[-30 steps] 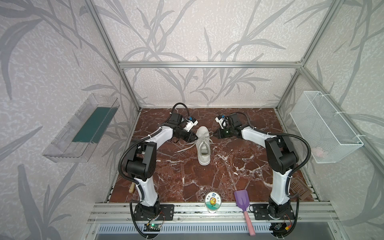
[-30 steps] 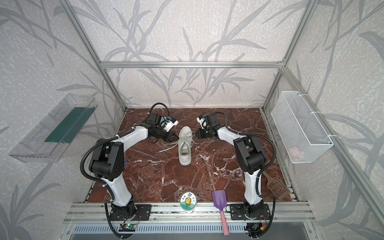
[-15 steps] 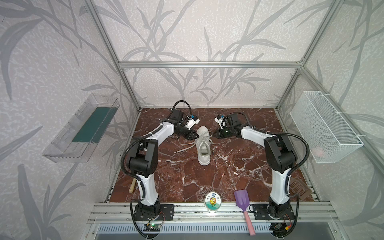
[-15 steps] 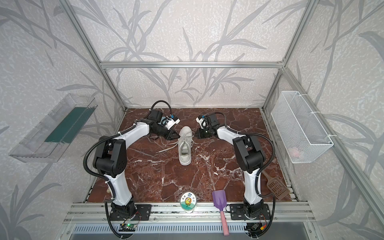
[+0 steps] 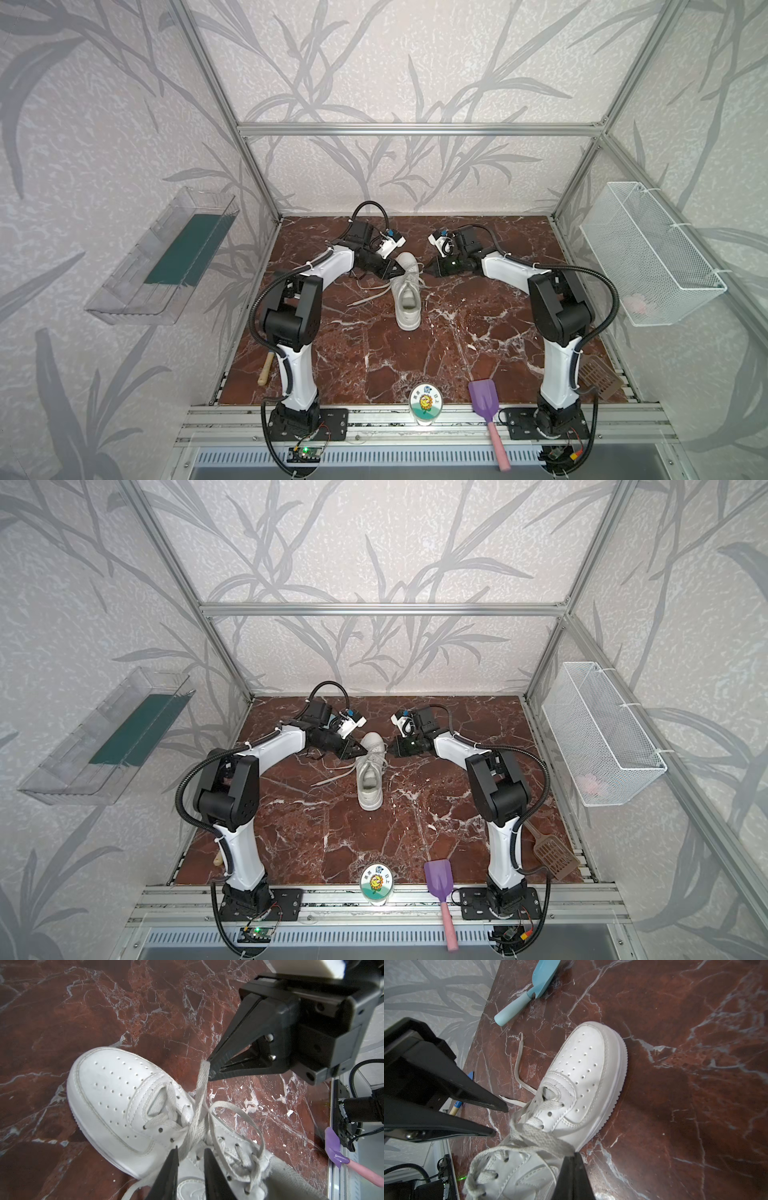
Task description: Tie the shoes
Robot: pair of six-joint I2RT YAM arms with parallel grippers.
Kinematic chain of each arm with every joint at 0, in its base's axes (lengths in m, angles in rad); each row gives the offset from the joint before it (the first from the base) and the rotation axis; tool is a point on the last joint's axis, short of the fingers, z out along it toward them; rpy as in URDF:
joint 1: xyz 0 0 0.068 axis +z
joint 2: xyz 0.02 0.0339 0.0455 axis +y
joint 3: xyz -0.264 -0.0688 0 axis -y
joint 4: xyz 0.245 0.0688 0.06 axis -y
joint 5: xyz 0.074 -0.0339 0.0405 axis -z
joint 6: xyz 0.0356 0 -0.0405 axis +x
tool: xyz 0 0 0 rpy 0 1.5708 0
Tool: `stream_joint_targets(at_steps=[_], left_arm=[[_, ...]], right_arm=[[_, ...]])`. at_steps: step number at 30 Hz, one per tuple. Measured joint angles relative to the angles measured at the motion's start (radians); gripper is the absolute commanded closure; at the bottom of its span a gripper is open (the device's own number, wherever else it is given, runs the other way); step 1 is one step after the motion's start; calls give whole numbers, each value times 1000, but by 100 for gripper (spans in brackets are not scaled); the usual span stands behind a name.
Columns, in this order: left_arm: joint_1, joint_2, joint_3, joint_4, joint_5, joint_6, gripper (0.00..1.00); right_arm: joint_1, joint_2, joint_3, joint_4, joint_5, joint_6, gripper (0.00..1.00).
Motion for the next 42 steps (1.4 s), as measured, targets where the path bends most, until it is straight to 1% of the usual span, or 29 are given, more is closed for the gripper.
stream_joint_targets(at_steps=[3, 7, 17, 19, 20, 25, 28, 35, 42], left_arm=[[0, 0, 0, 40, 8, -24, 68], [-3, 0, 1, 80, 24, -52, 66], [-31, 29, 37, 82, 46, -62, 65], [-35, 34, 37, 82, 48, -66, 68], [-38, 38, 37, 81, 49, -70, 71], [-43, 47, 38, 71, 27, -77, 92], [-43, 44, 38, 71, -6, -76, 99], [-42, -5, 37, 47, -78, -89, 100], [-42, -46, 63, -53, -136, -117, 100]], right_arm=[[0, -10, 0, 0, -3, 0, 100], [0, -26, 0, 2, -5, 0, 100], [0, -43, 0, 10, -16, 0, 100], [0, -44, 0, 12, -16, 1, 100], [0, -45, 0, 12, -17, 1, 100], [0, -45, 0, 19, -20, 2, 100], [0, -45, 0, 19, -20, 4, 100], [9, -45, 0, 33, -23, 3, 100], [25, -47, -2, 48, -2, 4, 100]])
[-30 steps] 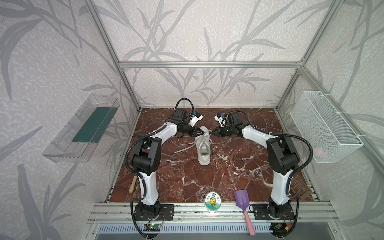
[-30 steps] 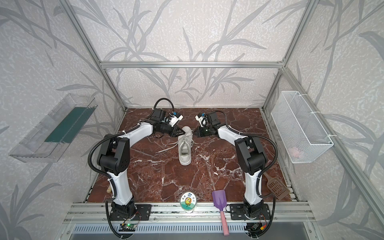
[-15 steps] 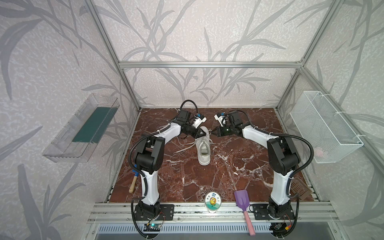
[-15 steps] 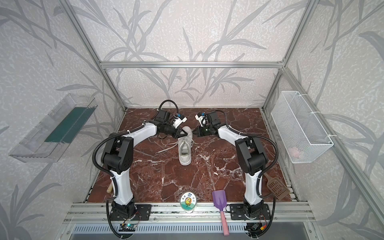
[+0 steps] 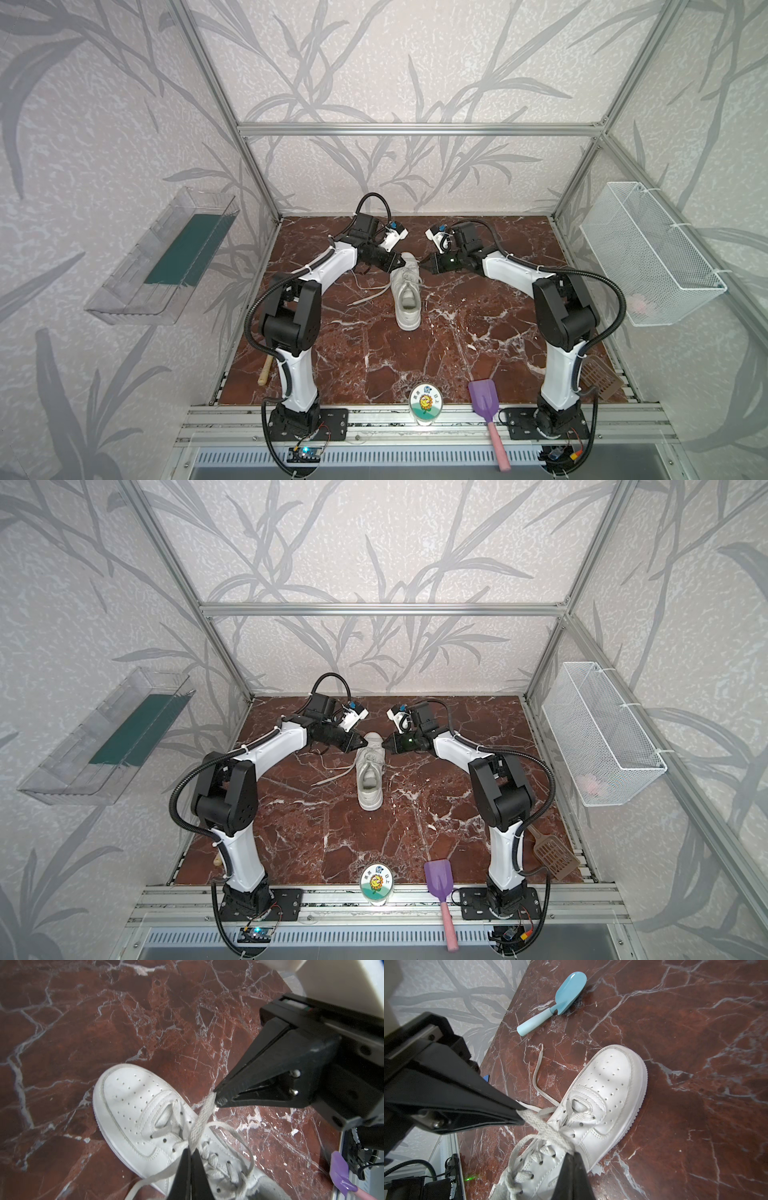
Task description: Tie the shoes
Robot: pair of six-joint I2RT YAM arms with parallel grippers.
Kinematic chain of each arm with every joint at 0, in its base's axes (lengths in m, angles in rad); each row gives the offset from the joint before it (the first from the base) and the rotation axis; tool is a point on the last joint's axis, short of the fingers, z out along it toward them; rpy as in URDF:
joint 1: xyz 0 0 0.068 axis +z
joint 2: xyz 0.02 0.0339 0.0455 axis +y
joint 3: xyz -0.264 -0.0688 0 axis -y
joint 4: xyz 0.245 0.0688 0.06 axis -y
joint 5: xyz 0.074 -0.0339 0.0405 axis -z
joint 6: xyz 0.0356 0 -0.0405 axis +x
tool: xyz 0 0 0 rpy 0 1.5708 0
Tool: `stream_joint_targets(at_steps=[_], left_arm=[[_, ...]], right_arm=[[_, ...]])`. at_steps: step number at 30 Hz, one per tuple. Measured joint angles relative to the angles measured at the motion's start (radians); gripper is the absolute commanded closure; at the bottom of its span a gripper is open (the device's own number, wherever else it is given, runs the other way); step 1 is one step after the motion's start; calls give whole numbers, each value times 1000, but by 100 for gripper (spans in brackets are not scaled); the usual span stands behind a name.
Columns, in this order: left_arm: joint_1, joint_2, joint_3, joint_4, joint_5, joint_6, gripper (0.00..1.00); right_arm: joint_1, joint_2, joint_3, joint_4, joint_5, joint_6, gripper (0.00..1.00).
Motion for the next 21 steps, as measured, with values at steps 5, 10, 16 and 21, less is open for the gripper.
stream_joint_targets(at_steps=[5, 10, 16, 21], left_arm=[[0, -49, -17, -14, 1, -18, 91], [0, -60, -23, 12, 18, -36, 84], [0, -46, -25, 53, 39, -67, 89], [0, -33, -24, 32, 34, -70, 94]], right_arm=[[14, -21, -14, 28, 14, -3, 100], [15, -26, -14, 46, 14, -2, 100], [15, -31, -14, 47, 23, -4, 100], [15, -32, -14, 45, 41, -5, 100]])
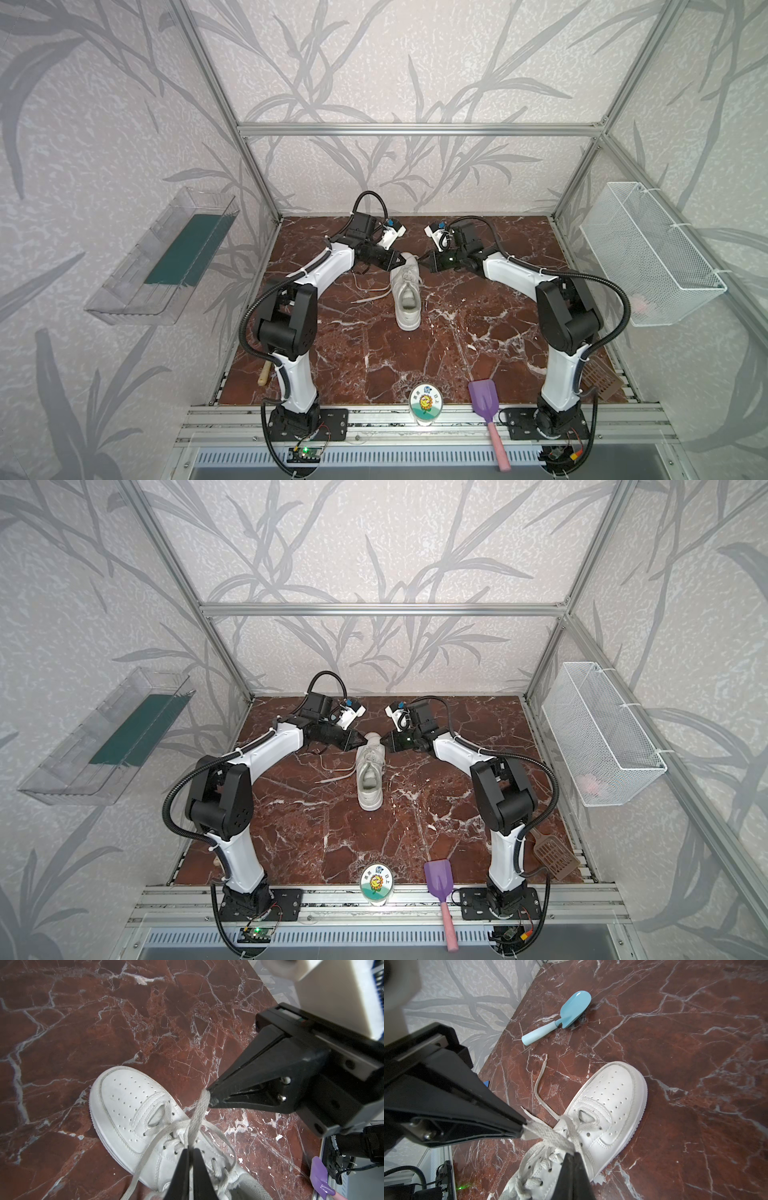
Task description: Tie the shoes
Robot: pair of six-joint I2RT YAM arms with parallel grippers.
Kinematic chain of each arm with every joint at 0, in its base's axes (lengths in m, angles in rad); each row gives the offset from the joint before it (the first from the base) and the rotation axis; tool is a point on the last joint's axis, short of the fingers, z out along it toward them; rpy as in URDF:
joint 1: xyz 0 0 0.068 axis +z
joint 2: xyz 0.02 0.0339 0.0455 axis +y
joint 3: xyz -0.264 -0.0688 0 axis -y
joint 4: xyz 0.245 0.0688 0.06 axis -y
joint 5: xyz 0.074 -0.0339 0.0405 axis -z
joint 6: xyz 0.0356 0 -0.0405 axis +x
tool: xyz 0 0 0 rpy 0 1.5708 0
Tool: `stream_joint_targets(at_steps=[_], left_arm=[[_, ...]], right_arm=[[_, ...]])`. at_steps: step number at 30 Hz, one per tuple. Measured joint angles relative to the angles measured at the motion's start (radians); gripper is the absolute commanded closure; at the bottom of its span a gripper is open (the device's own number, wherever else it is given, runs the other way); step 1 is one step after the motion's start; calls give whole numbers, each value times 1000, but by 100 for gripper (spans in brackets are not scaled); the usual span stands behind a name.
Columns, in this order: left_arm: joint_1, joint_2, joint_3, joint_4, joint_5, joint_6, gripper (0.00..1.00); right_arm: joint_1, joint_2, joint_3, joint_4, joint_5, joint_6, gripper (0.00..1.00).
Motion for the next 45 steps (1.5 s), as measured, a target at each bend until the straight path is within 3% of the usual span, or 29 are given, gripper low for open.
stream_joint_targets(at_steps=[9, 14, 17, 25, 37, 45], left_arm=[[-2, -9, -10, -55, -27, -2, 100], [-5, -40, -51, -23, -26, -51, 100], [-6, -46, -56, 20, -20, -96, 100], [-6, -46, -56, 61, -11, -142, 100], [-6, -46, -56, 61, -11, -145, 100], [-6, -47, -56, 59, -11, -151, 100]], right_arm=[[5, 0, 1, -27, 53, -8, 100], [8, 0, 1, -23, 54, -1, 73], [7, 1, -6, 25, 37, 21, 63], [8, 5, -57, 121, -8, 57, 59], [19, 70, -50, 192, -29, 89, 66], [20, 97, -50, 242, -34, 120, 98]])
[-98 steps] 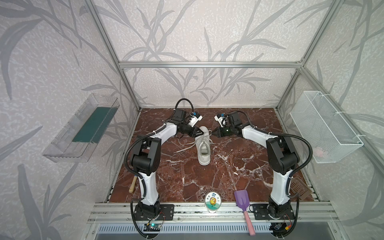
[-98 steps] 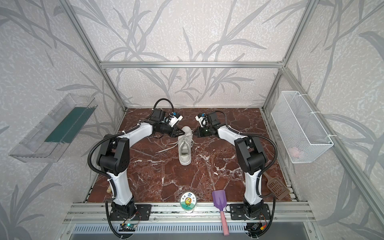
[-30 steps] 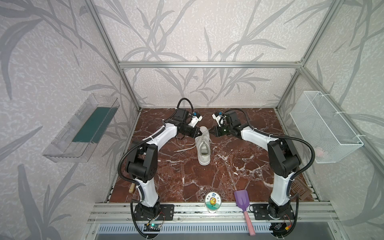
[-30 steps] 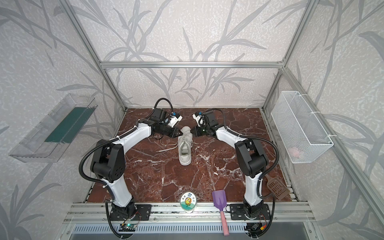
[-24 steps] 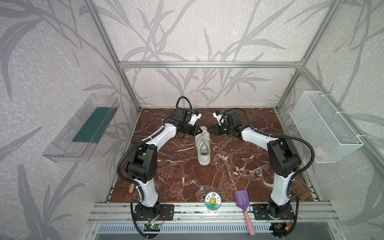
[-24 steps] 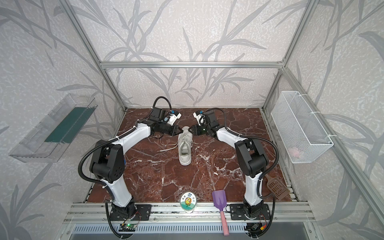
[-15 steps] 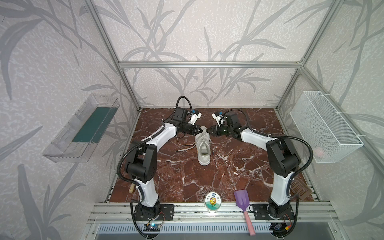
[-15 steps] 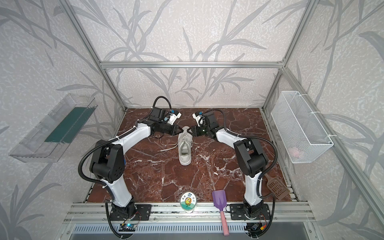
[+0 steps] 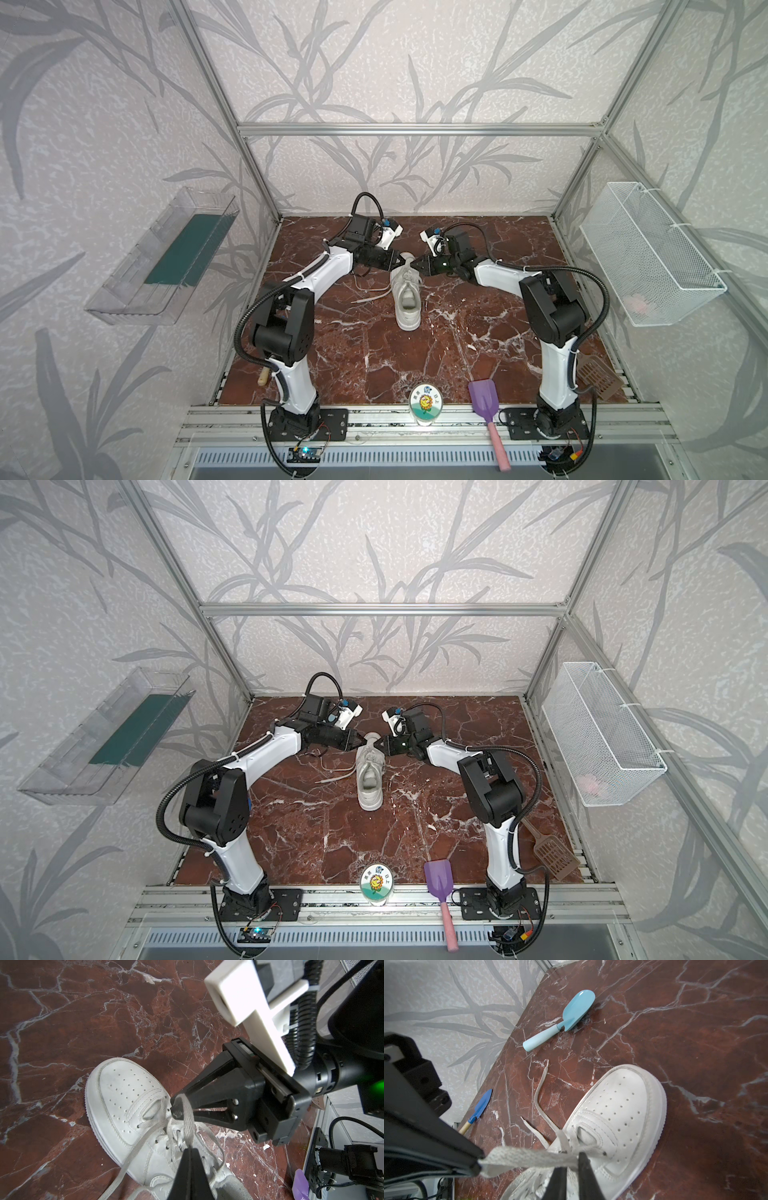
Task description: Tie the shoes
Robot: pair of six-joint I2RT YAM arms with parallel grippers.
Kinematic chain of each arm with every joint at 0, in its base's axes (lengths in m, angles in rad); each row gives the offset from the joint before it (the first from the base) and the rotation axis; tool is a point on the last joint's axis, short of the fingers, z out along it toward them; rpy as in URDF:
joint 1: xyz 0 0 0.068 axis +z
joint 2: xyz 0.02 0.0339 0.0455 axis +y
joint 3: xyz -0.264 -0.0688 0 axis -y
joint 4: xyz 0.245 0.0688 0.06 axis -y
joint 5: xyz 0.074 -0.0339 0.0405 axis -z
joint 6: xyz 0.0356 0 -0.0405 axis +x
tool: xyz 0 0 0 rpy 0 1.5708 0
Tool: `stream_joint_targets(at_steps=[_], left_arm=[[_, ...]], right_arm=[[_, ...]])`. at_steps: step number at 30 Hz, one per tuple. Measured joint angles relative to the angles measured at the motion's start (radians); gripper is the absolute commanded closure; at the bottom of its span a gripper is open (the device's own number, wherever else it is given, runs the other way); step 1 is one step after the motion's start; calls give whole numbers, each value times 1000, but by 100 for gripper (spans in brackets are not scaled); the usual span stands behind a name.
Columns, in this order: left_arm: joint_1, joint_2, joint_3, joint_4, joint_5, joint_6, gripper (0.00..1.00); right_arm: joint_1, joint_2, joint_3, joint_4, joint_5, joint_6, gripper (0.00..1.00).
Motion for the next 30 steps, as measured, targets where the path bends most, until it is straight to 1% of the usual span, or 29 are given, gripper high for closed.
stream_joint_targets(at_steps=[2, 15, 21, 30], left_arm=[[0, -4, 0, -5, -1, 1, 100], [0, -41, 0, -126, -40, 29, 100], [-1, -47, -13, -145, -46, 35, 100], [-1, -77, -60, -175, -47, 28, 100]], right_arm=[[0, 0, -1, 14, 8, 1, 100], [8, -26, -31, 32, 62, -15, 100], [15, -32, -39, 20, 87, -34, 100], [5, -75, -106, 32, 230, -53, 100]])
